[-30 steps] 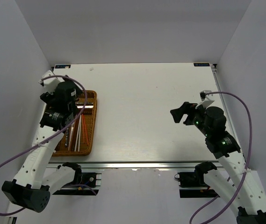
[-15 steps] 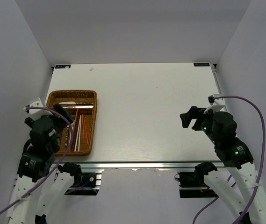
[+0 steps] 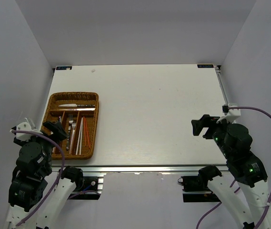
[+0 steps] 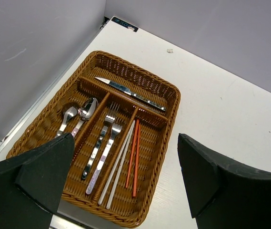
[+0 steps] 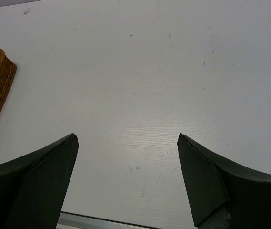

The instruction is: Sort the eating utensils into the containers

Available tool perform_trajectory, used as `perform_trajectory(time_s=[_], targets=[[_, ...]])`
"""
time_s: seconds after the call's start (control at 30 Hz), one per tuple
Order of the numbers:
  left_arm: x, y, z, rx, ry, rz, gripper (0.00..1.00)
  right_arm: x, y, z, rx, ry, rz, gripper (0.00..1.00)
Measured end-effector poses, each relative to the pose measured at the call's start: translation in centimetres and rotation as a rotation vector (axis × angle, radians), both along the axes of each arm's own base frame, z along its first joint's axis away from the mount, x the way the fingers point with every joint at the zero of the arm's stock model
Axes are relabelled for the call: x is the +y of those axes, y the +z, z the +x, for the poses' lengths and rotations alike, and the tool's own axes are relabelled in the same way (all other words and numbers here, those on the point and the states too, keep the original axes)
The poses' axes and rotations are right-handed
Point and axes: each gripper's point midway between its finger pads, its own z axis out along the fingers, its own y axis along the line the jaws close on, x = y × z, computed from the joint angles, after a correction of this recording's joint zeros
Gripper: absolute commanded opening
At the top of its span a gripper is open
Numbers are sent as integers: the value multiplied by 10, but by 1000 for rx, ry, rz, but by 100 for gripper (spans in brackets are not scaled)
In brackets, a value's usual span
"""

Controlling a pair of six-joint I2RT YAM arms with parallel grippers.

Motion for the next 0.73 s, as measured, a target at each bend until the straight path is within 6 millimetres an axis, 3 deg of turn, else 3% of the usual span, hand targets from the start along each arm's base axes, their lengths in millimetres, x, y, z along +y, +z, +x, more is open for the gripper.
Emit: perform_trajectory(time_s=[0.73], targets=[[0, -3, 2, 22, -2, 13, 98, 0, 0, -1, -3, 13, -21, 89]])
